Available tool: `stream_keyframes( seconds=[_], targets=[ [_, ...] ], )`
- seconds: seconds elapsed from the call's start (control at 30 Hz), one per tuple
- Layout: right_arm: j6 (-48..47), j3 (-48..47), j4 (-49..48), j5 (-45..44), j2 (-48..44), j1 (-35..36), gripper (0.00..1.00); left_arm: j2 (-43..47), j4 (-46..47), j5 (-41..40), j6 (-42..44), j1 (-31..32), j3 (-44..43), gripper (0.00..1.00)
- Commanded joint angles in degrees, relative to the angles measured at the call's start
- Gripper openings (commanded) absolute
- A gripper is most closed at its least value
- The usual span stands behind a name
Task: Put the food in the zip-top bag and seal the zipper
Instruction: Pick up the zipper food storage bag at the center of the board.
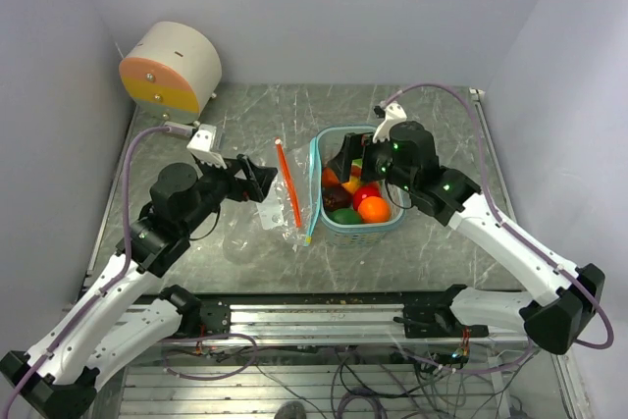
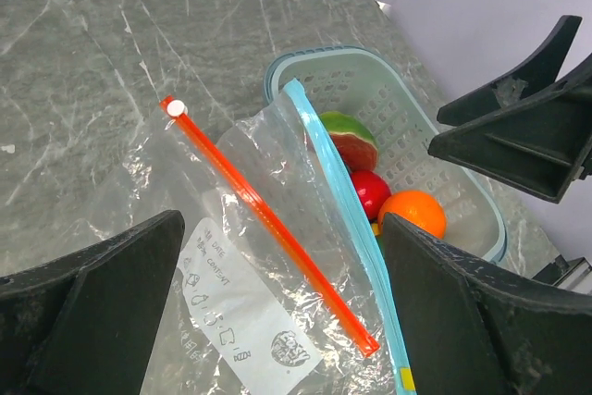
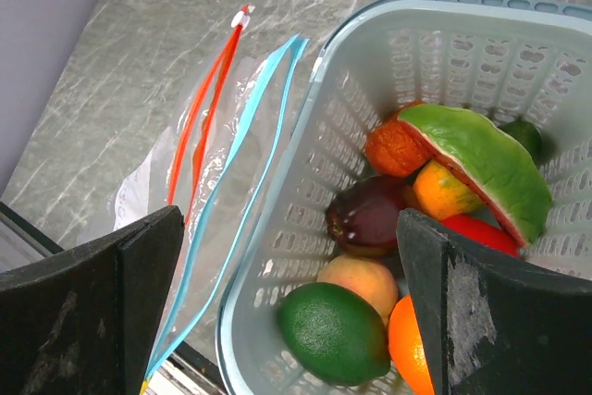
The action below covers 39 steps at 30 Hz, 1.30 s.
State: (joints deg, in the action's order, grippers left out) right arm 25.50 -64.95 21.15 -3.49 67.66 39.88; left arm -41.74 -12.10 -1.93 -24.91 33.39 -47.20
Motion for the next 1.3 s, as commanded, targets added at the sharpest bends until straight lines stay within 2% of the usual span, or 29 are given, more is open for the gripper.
stream_keyframes(
  seconds=[0.0,0.23,0.37,0.47,0.67,0.87,1.07,1.27],
  targets=[
    [-0.2,1.9,-3.4,-1.9,-3.4,0.4,1.00,1.0,-0.9,-1.0,1.0,-0.8,-1.8,0.99],
    [-0.6,6.1,-7.9,-0.9,-6.0,0.4,1.00,1.3,-1.9,-0.7,1.5,-0.8,-2.0,0.99],
    [-2.1,6.5,-8.6,1.2,-3.8,0.5,1.00,2.2,-2.5,-1.0,1.3,-0.8,-1.7,0.99],
    [-2.4,5.4,-7.6,1.0,-1.4,0.4,0.92,2.7,-2.6,-1.2,1.3,-0.8,-1.5,0.99],
    [-3.0,6.5,-10.2,2.8,1.1,0.4,0.64,2.5,-3.2,-0.5,1.2,-0.8,-1.8,0.99],
    [-3.7,7.0,-14.5,6.0,4.8,0.4,0.60,1.9,-2.3,0.1,0.7,-0.8,-0.9,0.99],
    [-3.6,5.0,-14.9,6.4,10.2,0.4,0.55,0.7,-1.8,1.3,0.5,-0.8,-0.8,0.99],
    [-3.3,5.6,-17.2,6.9,11.5,0.4,0.52,0.4,-1.0,1.7,0.0,-0.8,-0.3,1.00]
  ],
)
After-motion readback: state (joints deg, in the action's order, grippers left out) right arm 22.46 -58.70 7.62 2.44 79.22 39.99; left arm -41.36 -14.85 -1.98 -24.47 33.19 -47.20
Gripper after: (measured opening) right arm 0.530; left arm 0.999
